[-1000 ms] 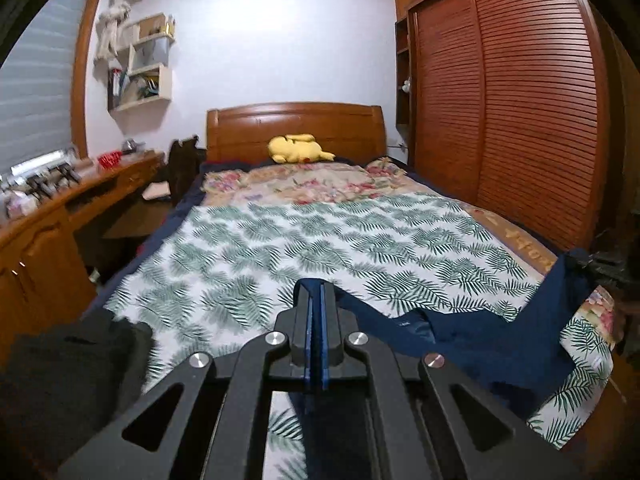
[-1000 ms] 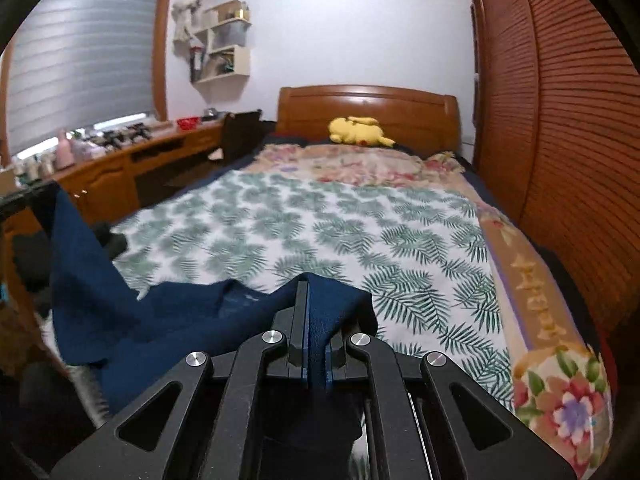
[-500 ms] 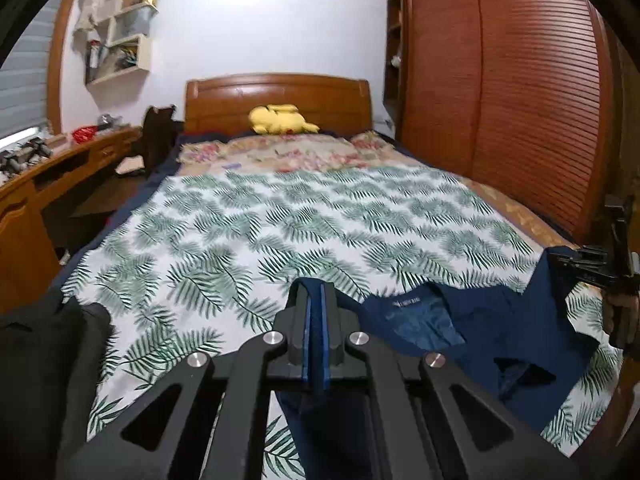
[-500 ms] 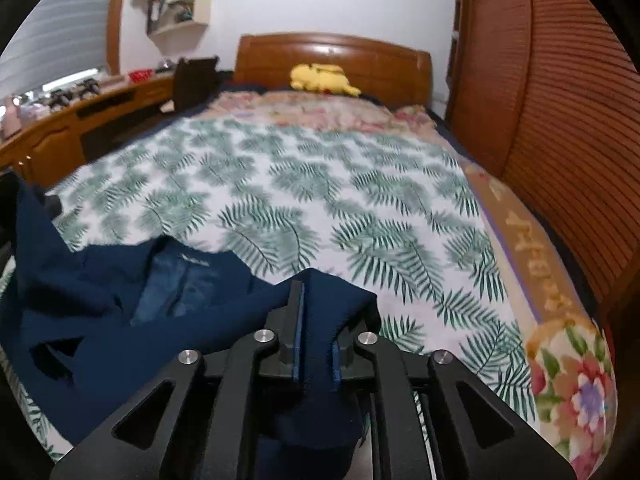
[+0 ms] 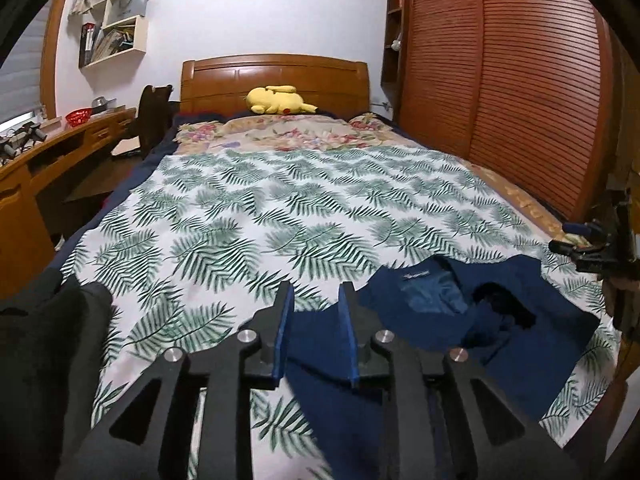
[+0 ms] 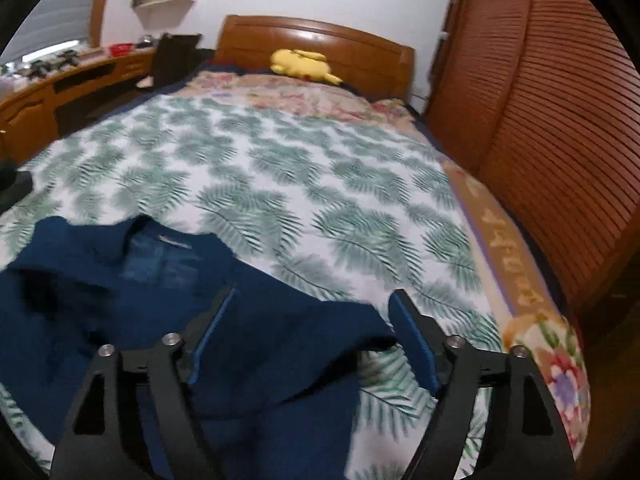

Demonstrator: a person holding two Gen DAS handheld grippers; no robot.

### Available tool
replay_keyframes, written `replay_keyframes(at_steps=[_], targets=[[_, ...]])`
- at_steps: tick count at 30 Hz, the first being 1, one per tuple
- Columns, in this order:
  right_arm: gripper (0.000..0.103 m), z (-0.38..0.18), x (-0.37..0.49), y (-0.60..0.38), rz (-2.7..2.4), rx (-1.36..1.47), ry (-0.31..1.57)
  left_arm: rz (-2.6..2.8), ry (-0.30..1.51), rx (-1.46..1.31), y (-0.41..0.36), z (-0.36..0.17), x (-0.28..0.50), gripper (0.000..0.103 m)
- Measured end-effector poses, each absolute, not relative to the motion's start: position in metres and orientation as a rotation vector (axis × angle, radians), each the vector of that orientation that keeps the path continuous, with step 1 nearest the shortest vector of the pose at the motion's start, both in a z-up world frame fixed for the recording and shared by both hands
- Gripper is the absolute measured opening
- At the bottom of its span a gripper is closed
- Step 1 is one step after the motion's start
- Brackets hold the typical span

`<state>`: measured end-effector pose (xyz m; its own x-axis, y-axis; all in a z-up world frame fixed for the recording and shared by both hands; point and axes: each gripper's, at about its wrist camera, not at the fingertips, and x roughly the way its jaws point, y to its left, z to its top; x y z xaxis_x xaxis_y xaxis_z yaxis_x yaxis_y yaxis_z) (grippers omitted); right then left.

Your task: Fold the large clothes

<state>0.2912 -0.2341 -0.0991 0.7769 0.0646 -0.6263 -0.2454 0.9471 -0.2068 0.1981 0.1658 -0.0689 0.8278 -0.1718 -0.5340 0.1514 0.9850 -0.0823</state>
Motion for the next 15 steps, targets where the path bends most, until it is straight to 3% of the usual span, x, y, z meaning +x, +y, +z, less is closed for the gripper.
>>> replay_keyframes(at_steps=[15], targets=[[0.082, -0.132, 0.283, -0.066, 0.645, -0.384, 0.764, -0.144, 0.665, -0.012, 0.182, -0.118, 0.181, 0.021]])
